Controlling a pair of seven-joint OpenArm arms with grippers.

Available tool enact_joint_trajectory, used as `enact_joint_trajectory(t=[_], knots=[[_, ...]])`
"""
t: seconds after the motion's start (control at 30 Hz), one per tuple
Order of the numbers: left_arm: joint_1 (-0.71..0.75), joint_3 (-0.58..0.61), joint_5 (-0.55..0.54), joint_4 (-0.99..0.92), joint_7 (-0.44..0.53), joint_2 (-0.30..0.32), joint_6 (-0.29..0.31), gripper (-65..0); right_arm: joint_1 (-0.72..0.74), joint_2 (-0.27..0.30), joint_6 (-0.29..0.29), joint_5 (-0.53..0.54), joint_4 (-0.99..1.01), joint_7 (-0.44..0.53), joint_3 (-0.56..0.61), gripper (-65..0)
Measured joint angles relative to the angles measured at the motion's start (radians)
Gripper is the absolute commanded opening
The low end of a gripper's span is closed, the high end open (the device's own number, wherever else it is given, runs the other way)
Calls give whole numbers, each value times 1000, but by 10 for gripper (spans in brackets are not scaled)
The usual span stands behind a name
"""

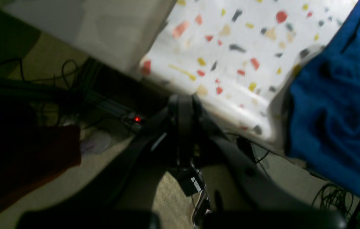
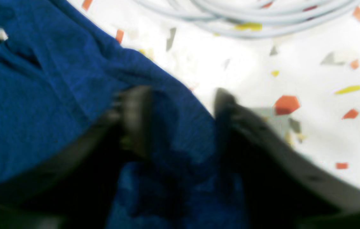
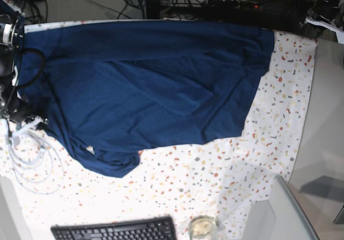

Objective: Layout the t-shirt on the table in an organized manner, then fold the t-shirt properly
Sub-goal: 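Grasp the shirt edge near the left gripper's side with the left gripper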

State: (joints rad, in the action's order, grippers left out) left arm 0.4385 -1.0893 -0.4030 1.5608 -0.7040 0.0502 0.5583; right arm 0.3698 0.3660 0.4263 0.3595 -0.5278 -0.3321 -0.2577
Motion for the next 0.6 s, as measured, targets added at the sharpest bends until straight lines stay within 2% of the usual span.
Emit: enact_joint_trajectory(t=[0.2, 0.5, 0.6], knots=[[-3, 1, -2, 0, 1, 0, 0, -650, -8, 0, 0, 0, 0, 0, -3, -648], [0, 1, -1, 0, 0, 0, 0, -650, -12, 3, 0, 0, 0, 0, -4, -644], [1, 1, -2, 0, 2, -6, 0, -650, -59, -6, 0, -1, -85, -12, -72, -644]])
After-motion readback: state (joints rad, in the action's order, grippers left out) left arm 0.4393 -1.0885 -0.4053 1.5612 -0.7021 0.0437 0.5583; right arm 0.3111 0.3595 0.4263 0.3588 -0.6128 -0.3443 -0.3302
